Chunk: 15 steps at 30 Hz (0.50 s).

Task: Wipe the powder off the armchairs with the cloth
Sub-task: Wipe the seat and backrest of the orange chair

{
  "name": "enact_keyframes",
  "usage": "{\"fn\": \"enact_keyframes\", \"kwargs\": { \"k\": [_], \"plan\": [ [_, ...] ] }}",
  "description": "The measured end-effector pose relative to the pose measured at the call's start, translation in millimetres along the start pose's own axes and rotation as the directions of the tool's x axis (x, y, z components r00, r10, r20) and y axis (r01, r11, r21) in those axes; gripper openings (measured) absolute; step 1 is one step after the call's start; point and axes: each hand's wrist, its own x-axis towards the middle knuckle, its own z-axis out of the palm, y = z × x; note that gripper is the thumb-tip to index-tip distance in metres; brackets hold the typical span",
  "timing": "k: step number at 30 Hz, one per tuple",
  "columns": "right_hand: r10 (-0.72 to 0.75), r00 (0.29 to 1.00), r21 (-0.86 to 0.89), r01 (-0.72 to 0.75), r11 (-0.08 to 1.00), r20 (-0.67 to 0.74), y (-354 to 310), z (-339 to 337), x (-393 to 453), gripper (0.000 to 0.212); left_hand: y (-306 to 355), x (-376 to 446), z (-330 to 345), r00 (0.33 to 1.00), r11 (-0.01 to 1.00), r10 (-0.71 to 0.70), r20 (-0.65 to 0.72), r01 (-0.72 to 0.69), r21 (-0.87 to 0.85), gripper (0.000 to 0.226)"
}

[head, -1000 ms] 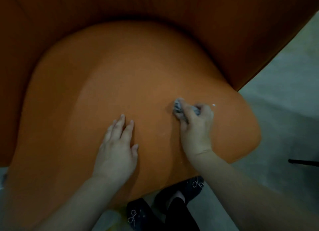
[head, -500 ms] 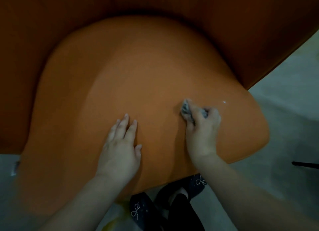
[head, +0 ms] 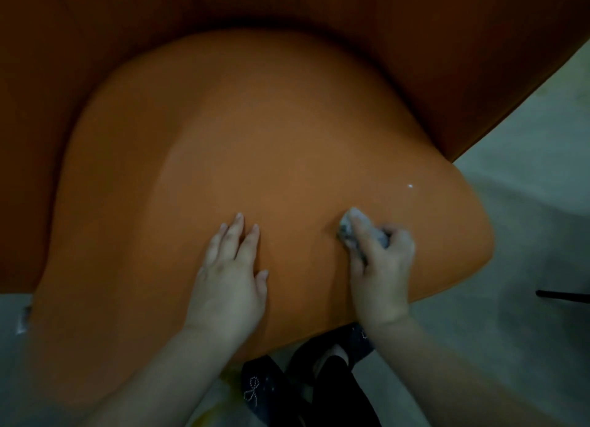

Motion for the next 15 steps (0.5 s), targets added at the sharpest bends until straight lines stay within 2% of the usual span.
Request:
{"fn": "enact_keyframes", "kwargs": {
  "k": [3,5,9,11,13,15],
  "plan": [
    [-0.169,0.977,0.041,0.165,0.985,0.128,-24,19,-30,0.062,7,5,0,0.999,0.999,0.035,-0.003,-0.035,0.011,0.067],
    [-0.213,0.966,0.032,0.211,0.977,0.145,-22,19,-23,0.059,11,9,-1,0.999,0.999,0.046,-0.001,-0.046,0.016,0.067],
    [-0.007,0.999,-0.005,0.007,1.000,-0.047,8,-1,-4,0.055,16,16,-1,0.997,0.997,0.072,0.002,-0.072,0.015,0.067],
    [0.071,0.995,-0.008,-0.072,0.997,-0.077,1,0,-3,0.056,19,20,0,0.996,0.996,0.090,0.003,-0.090,0.016,0.066],
    [0.060,0.997,0.013,-0.059,0.998,-0.050,-13,7,-3,0.057,22,23,3,0.996,0.995,0.092,-0.001,-0.092,0.021,0.066],
    [-0.023,0.999,0.040,0.022,0.999,0.022,-16,6,7,0.054,27,28,6,0.995,0.995,0.096,-0.012,-0.096,0.029,0.067]
  ]
}}
